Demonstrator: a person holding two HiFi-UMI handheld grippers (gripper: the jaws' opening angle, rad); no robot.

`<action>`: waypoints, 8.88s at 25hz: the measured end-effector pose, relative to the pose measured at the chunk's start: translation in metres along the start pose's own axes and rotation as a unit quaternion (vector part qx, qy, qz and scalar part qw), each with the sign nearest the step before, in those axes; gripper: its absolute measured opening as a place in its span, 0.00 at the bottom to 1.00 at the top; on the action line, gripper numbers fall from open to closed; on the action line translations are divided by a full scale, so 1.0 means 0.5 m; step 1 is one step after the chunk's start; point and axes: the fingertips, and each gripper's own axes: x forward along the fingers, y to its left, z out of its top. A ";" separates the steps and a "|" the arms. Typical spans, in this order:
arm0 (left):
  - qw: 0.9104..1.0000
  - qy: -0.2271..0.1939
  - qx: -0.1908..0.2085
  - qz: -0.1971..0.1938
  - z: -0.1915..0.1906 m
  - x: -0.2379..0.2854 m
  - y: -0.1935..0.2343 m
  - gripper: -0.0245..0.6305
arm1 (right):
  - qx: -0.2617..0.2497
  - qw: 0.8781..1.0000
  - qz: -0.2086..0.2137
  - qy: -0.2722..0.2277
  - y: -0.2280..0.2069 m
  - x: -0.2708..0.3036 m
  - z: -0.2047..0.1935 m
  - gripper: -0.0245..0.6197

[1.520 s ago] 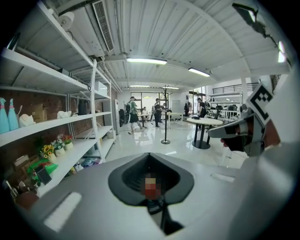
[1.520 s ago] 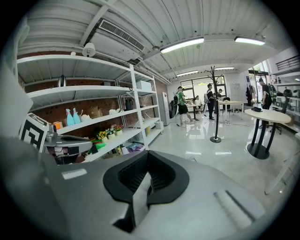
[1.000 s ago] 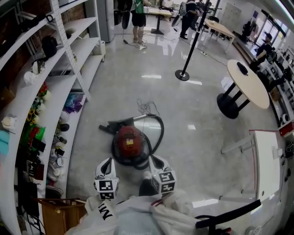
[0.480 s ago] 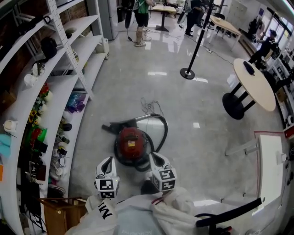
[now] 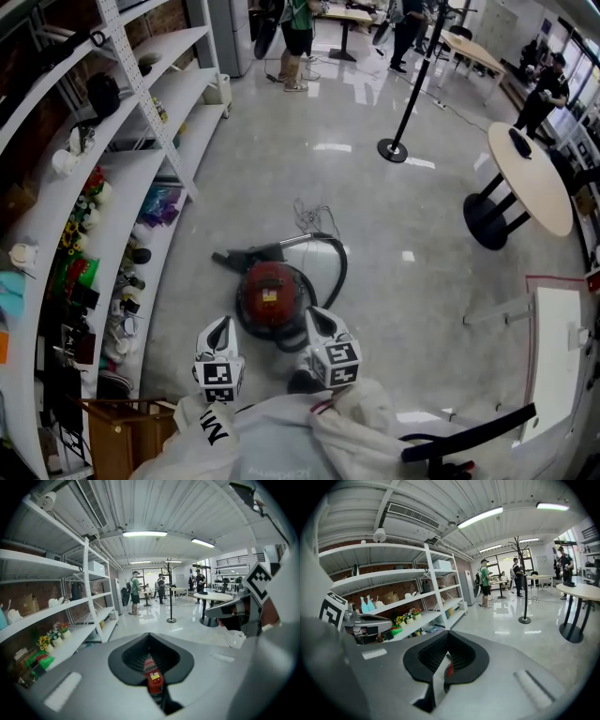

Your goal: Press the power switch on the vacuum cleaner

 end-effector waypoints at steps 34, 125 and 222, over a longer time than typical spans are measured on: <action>0.998 0.058 -0.028 0.022 -0.043 0.115 -0.030 0.04 | 0.005 0.998 0.019 0.066 -0.113 0.083 -0.042 0.04; 0.982 0.148 -0.106 -0.046 -0.406 0.341 -0.046 0.04 | -0.040 0.953 0.044 0.297 -0.091 0.482 -0.618 0.04; 0.989 0.125 -0.060 -0.054 -0.281 0.293 -0.052 0.04 | -0.050 0.961 -0.016 0.270 -0.184 0.370 -0.490 0.04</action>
